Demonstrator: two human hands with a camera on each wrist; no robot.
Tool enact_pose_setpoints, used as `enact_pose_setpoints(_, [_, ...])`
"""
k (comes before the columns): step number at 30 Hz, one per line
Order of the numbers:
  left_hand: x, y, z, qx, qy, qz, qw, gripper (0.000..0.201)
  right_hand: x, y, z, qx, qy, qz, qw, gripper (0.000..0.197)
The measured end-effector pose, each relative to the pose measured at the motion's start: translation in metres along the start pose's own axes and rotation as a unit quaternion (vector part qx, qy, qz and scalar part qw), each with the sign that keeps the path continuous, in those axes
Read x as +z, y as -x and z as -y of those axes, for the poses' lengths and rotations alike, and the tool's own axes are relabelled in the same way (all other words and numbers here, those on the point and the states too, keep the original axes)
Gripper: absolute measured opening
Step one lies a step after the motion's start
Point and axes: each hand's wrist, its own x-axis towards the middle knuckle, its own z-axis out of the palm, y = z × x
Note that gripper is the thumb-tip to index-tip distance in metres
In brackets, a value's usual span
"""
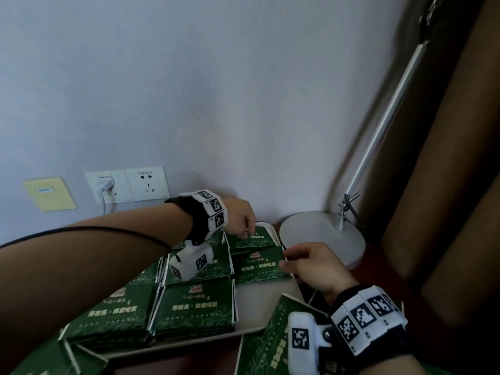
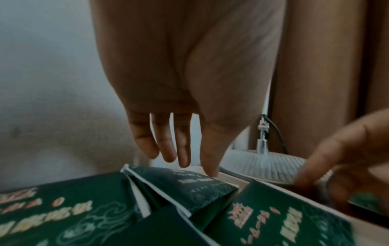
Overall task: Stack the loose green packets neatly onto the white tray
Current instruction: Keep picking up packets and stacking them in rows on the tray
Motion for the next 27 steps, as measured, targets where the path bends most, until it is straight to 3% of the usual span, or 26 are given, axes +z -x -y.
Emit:
enact_pose_setpoints(5, [0.003,-0.002,-0.008,0.025,-0.121,0.102,0.987,0.032,0.0,0.01,0.011,-0.033,0.055,0.048,0.997,0.004])
enact_pose_setpoints(9, [0.005,-0.012,-0.013,0.005,-0.178,0.098,0.979,0.055,0.0,0.016,0.016,-0.027,0.101,0.105,0.989,0.011])
enact_pose_setpoints(14, [0.003,-0.026,-0.017,-0.035,-0.198,0.081,0.976,0.067,-0.001,0.015,0.015,-0.021,0.119,0.098,0.988,0.017])
enact_pose_setpoints(17, [0.002,-0.033,-0.02,-0.043,-0.21,0.098,0.972,0.063,-0.001,0.015,0.015,-0.021,0.121,0.093,0.988,0.018])
enact_pose_setpoints(20, [0.0,-0.037,-0.025,-0.028,-0.228,0.119,0.966,0.034,-0.001,0.013,0.014,-0.02,0.117,0.089,0.989,0.025])
enact_pose_setpoints(27, [0.006,-0.046,-0.015,-0.009,-0.257,0.14,0.956,0.042,-0.002,0.011,0.013,-0.017,0.12,0.085,0.989,0.034])
